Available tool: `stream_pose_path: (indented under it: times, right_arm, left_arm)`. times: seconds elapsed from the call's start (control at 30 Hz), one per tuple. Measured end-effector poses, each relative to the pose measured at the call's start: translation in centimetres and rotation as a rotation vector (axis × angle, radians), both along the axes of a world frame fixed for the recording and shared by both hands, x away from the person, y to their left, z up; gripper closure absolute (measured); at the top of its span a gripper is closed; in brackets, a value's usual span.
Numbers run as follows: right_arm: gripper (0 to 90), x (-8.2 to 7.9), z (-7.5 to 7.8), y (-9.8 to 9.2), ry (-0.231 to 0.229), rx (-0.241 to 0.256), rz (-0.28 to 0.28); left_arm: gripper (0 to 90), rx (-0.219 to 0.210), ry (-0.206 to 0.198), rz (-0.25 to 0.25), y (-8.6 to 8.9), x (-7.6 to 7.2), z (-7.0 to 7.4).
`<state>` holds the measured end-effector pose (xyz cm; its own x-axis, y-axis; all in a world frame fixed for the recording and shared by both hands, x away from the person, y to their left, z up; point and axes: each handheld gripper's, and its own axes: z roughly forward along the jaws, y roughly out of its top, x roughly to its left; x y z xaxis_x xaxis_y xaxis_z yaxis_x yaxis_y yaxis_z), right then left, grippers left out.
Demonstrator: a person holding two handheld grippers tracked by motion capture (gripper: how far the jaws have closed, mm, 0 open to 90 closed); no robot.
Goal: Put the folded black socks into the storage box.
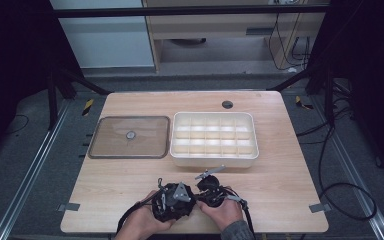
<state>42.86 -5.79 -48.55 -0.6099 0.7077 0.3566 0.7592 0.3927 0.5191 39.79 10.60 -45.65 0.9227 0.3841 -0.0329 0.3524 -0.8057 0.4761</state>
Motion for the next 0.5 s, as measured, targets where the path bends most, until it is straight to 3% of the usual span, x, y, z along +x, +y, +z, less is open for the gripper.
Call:
stream_pose_path:
  times: [0.17, 0.5]
  right_arm:
    - [83.3, -0.1, 0.7, -1.3, -0.022, 0.033, -0.011]
    - [75.6, -0.2, 2.1, -4.0, -0.067, 0.041, -0.062]
  left_arm:
    - [82.8, -0.007, 0.01, -0.005, -0.1, 0.1, -0.1]
    - [82.7, 0.01, 0.014, -0.016, -0.4, 0.0, -0.2]
